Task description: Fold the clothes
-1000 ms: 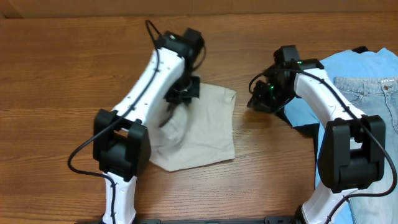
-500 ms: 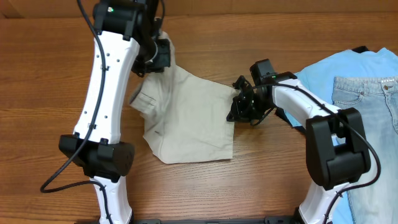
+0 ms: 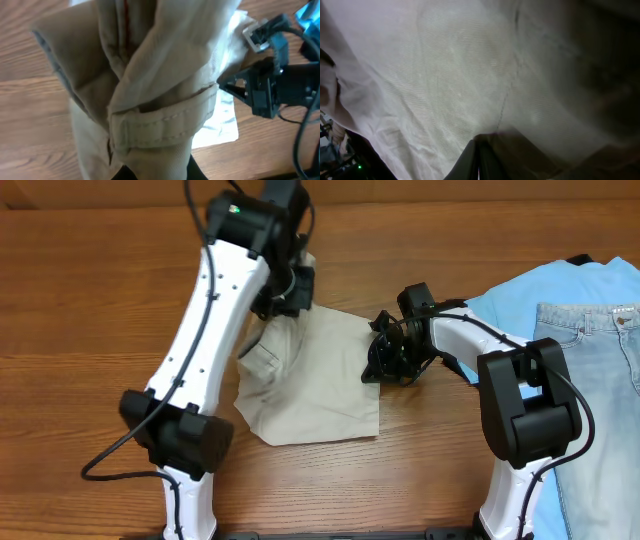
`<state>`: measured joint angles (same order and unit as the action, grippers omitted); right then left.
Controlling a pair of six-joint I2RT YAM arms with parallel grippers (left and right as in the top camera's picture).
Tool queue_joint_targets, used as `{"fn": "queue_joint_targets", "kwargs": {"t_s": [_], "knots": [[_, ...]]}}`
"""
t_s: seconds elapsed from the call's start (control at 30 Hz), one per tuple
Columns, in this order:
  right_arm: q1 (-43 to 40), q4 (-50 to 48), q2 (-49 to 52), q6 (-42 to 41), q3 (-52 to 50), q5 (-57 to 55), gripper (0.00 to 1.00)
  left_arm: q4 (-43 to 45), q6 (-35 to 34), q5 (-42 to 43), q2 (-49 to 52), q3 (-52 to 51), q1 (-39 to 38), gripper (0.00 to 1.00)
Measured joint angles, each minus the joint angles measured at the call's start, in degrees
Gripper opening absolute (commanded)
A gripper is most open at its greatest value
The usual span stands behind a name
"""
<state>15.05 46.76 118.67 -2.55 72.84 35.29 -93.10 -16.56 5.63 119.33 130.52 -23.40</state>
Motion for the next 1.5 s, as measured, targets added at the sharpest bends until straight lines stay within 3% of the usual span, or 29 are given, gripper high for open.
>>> {"fn": "queue_joint_targets", "kwargs": {"t_s": [0.3,0.57,0.7,0.8,0.9,1.07,1.2,1.3,1.43,1.5], "knots": [[-0.02,1.16,0.04,0.02,0.44,-0.22,0.06,11.56,-5.97,-0.11,0.0,-14.25,-5.79,0.14],[-3.69,12.07,0.22,-0.33,8.63,-3.76,0.09,14.29,-9.03,-0.07,0.0,-17.81,-6.19,0.2],[-8.44,15.65,0.09,-1.99,14.86,-5.03,0.1,14.58,-9.68,-0.04,0.0,-17.86,-6.25,0.34],[-11.3,17.05,-0.44,-2.58,17.05,-5.68,0.1,15.39,-9.99,-0.07,0.0,-17.86,-6.43,0.7],[-12.31,18.91,-0.57,-2.84,17.25,-5.95,0.11,16.46,-10.16,0.17,0.0,-17.88,-6.62,0.85],[-11.98,21.7,-0.57,-1.81,17.25,-6.16,0.13,15.47,-7.48,1.6,0.0,-17.88,-6.27,0.72],[-11.78,22.34,-0.57,-0.28,17.25,-5.99,0.18,10.51,-3.74,3.19,0.0,-17.84,-4.17,0.39],[-11.63,22.95,-0.57,3.21,17.25,-3.28,0.22,7.39,-1.31,3.3,0.0,-17.53,-0.7,0.04],[-10.67,26.38,-0.57,13.33,17.25,5.29,0.05,7.15,0.76,2.91,0.0,-17.29,5.44,0.04],[-9.07,27.26,-0.57,16.35,17.25,7.74,0.04,8.76,1.7,2.8,0.0,-17.35,8.15,0.04]]}}
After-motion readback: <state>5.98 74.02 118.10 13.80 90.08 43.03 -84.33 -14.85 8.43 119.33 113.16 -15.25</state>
